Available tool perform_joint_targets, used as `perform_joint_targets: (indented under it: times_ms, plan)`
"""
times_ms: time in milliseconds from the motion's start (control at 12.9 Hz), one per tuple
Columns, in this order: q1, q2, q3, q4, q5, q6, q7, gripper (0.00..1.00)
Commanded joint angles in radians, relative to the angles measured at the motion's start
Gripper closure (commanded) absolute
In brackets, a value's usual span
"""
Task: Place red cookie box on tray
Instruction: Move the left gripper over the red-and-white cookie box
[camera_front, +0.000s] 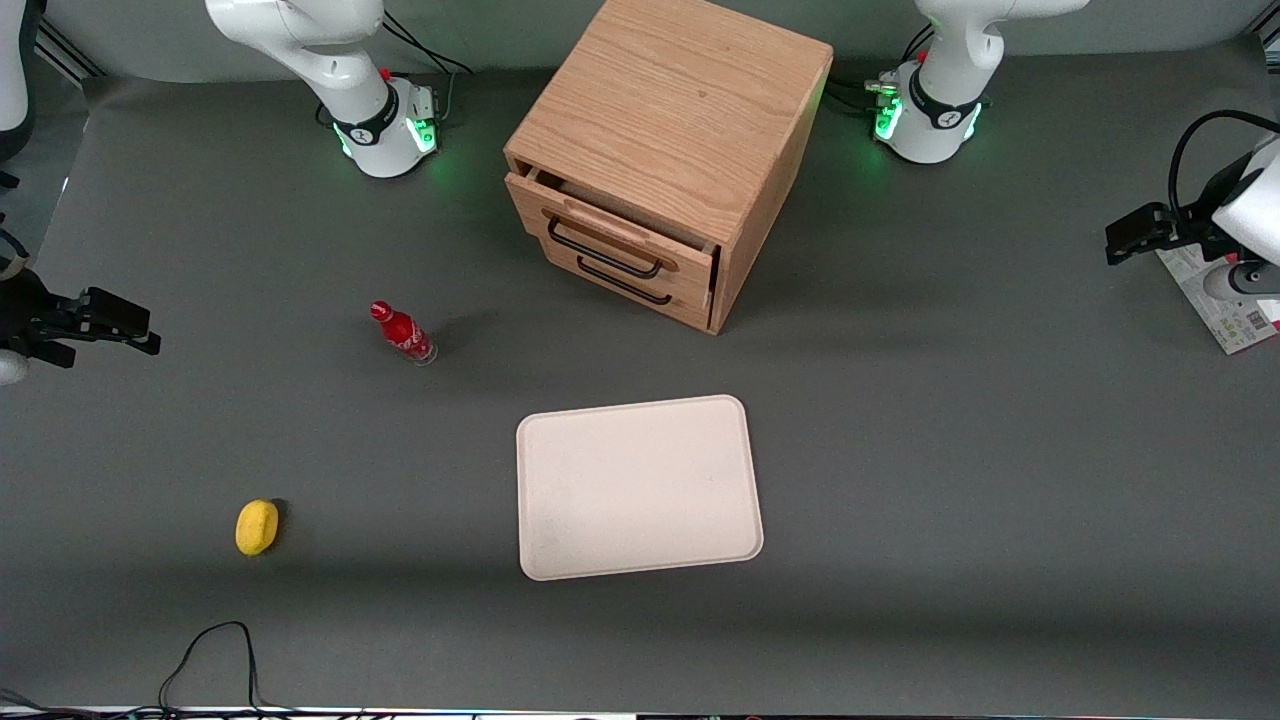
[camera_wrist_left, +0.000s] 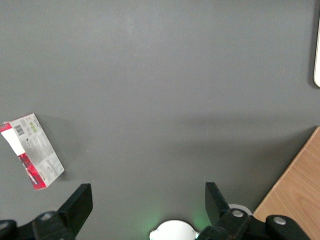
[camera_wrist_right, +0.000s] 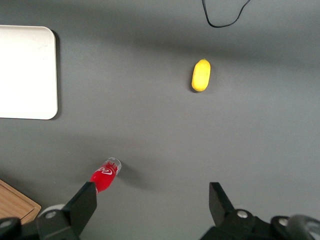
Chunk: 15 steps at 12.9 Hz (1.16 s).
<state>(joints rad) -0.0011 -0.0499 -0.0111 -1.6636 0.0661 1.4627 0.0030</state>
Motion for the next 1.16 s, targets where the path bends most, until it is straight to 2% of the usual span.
perform_joint_targets:
  times_ms: [0,697,930,1085]
  plan:
    - [0.009,0.011,-0.01,0.037,-0.018,-0.054,0.008,0.0]
    - [0.03,0.045,0.0,0.084,-0.022,-0.064,0.002,0.0]
    - [0.113,0.047,0.01,0.099,-0.02,-0.064,-0.005,0.0]
    - [0.165,0.07,0.01,0.102,0.01,-0.062,-0.012,0.0]
